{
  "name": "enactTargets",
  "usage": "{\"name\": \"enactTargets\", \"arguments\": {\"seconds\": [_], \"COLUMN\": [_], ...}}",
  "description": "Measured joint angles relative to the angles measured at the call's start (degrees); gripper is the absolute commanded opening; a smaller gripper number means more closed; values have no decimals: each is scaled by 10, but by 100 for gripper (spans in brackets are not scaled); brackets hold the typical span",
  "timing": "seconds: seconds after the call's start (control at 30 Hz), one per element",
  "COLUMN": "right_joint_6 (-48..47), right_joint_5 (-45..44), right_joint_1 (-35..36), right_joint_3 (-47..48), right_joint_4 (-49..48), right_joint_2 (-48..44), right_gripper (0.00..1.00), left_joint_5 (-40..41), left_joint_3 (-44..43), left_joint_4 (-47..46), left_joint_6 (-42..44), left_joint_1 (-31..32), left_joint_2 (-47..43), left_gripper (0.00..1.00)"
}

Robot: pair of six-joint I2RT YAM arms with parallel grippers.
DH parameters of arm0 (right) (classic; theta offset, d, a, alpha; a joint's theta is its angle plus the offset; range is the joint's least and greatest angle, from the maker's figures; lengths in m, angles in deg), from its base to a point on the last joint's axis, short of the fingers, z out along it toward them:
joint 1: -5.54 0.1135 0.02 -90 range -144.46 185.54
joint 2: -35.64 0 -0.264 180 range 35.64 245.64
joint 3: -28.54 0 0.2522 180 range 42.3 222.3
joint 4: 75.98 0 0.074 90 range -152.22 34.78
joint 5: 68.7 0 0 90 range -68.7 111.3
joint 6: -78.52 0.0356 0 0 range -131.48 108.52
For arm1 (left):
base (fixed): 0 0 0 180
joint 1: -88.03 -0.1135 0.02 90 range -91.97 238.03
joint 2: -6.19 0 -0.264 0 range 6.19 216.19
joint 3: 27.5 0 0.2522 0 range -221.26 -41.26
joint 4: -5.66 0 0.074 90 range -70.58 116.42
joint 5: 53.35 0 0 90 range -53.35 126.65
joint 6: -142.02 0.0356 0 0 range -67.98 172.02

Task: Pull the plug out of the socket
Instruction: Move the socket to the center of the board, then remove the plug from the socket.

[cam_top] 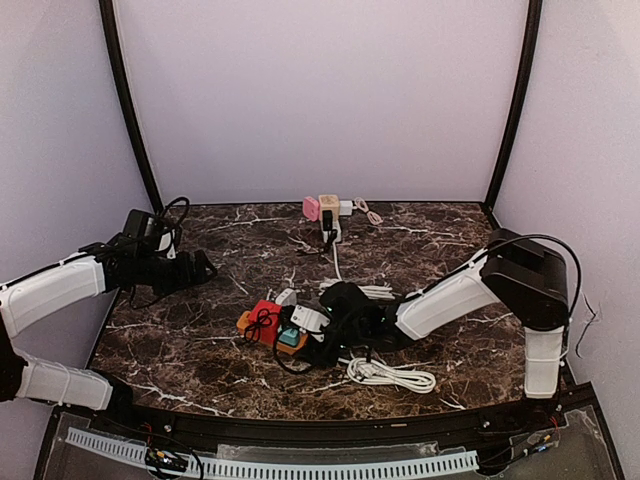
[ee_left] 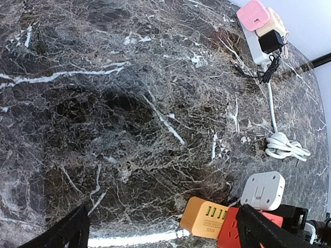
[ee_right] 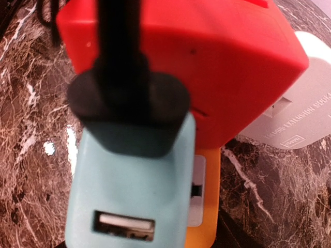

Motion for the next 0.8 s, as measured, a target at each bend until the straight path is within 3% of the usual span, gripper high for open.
{"name": "enactTargets", "arguments": {"seconds": [0.2, 0.57, 0.8], "right_joint_6": [5, 6, 5], "right_joint_5": [-1, 2, 16], "right_joint_1": [2, 2, 2], "right_joint_3": [-7, -7, -7], "right_joint_4": [10, 10, 12], "right_joint_2": [-20, -69, -116], "right_gripper": [75, 75, 71], "left_joint_5": [-6, -10, -12], "left_joint_3": [14, 23, 30], "left_joint_4": [-6, -22, -24], "left_joint_6": [0, 0, 5], "left_joint_1": [0, 7, 29], "left_joint_2": [0, 7, 28], "left_gripper": [100, 100, 78]}}
